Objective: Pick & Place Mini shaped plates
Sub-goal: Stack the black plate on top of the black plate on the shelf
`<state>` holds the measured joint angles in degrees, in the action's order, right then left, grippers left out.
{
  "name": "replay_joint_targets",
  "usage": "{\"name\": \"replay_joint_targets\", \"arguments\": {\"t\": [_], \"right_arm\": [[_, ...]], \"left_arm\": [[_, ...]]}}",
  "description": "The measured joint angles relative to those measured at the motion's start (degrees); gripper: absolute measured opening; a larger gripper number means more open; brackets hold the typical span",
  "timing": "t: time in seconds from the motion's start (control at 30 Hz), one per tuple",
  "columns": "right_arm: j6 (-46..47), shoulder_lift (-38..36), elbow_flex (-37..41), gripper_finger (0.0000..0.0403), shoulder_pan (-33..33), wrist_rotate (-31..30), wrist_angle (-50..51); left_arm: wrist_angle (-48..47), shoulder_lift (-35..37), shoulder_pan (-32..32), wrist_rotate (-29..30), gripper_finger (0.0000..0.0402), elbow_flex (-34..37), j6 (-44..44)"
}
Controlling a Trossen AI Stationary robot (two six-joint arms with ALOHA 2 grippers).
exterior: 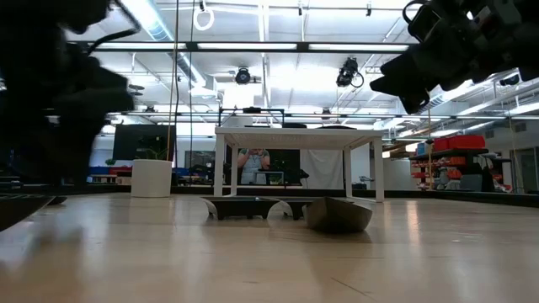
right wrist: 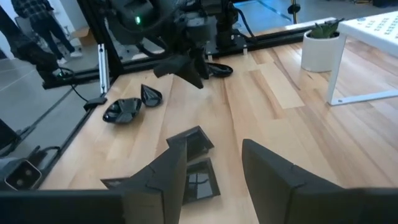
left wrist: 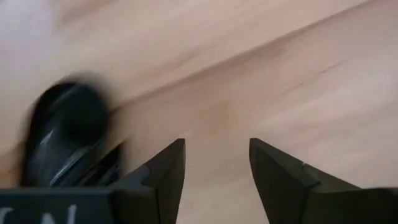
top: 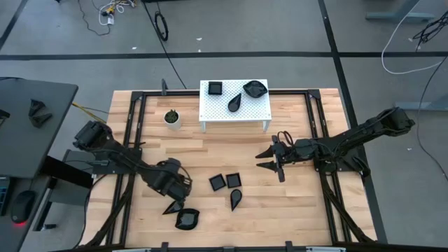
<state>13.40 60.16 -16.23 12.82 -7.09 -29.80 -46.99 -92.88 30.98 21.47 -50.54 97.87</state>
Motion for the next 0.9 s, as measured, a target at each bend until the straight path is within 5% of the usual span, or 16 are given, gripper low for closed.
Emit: {"name": "replay_joint_targets", "arguments": {"t": [0.23, 0.4, 0.7, 0.9], "right_arm": [[0.2, 0.0, 0.0, 0.0157, 0.0, 1.9, 2.1], [0.9, 0.0, 0.0, 0.0157, 0.0, 2.2, 2.2], [0.7, 0.0, 0.0, 0.0157, 0.0, 2.0, 2.4], [0.7, 0.0, 0.0, 0.0157, 0.0, 2.0, 2.4]], "left_arm": [[25.5, -0.1, -2.6, 12.1, 0.0178, 0.0, -21.3], [39.0, -2.9, -6.0, 11.9, 0.0177, -0.1, -32.4], [41.0, -8.5, -10.7, 2.9, 0.019, 0.0, -35.6], [41.4, -10.2, -10.6, 2.0, 0.0203, 0.0, -35.7]]}}
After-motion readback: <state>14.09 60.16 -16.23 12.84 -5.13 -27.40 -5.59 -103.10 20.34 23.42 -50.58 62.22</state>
